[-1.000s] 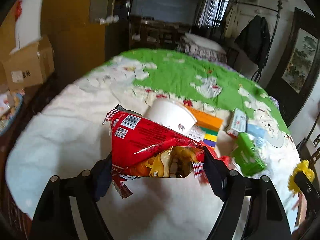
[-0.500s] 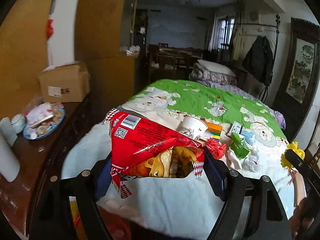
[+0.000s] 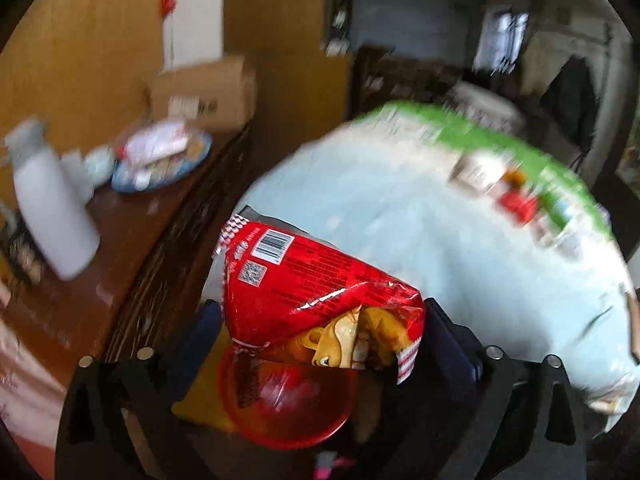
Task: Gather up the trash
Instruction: 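Carry both items to the red wastebasket and release them inside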
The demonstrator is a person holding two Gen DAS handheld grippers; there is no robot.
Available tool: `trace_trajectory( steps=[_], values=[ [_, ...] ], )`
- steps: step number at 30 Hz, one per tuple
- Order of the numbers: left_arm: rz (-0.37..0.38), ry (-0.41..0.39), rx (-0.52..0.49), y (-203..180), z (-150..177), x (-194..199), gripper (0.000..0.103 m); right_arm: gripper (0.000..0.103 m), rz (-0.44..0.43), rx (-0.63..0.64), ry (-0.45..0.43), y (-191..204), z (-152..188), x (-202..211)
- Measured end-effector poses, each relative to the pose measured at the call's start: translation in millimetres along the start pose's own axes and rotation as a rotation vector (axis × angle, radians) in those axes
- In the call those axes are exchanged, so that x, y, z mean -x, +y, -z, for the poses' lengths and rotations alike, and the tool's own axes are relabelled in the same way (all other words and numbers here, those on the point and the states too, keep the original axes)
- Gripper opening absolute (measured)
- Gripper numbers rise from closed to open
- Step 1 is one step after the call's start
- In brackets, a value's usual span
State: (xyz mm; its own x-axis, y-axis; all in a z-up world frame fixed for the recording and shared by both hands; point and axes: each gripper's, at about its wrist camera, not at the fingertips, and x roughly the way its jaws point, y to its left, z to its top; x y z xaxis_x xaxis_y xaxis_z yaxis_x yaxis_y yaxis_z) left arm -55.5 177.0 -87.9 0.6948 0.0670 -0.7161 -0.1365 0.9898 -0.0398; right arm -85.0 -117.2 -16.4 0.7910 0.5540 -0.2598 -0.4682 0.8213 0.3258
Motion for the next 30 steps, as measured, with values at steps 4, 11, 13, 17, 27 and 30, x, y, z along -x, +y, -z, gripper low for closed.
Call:
trace_trajectory(
  steps=[4, 11, 13, 17, 27, 30],
  values=[
    [-0.035, 0.153, 0.047, 30, 19, -48, 0.097, 0.040, -0.008, 0.023, 0.054, 12, 8, -17],
    [0.081, 0.235, 0.127, 53, 28, -78, 0.097, 0.040, -0.012, 0.048, 0.171, 18, 26, -63],
    [0.050, 0.279, 0.089, 52, 31, -93, 0.097, 0.040, -0.017, 0.044, 0.215, 19, 32, -79],
    [0.045, 0.286, 0.027, 46, 42, -99, 0.097, 0.040, -0.008, 0.059, 0.266, 20, 40, -103],
    [-0.142, 0.182, 0.096, 91, 42, -91, 0.097, 0.040, -0.083, 0.072, 0.441, 40, 64, -177],
    [-0.151, 0.151, 0.245, 122, 41, -86, 0.097, 0.042, -0.134, 0.105, 0.508, 59, 78, -202]
  ],
)
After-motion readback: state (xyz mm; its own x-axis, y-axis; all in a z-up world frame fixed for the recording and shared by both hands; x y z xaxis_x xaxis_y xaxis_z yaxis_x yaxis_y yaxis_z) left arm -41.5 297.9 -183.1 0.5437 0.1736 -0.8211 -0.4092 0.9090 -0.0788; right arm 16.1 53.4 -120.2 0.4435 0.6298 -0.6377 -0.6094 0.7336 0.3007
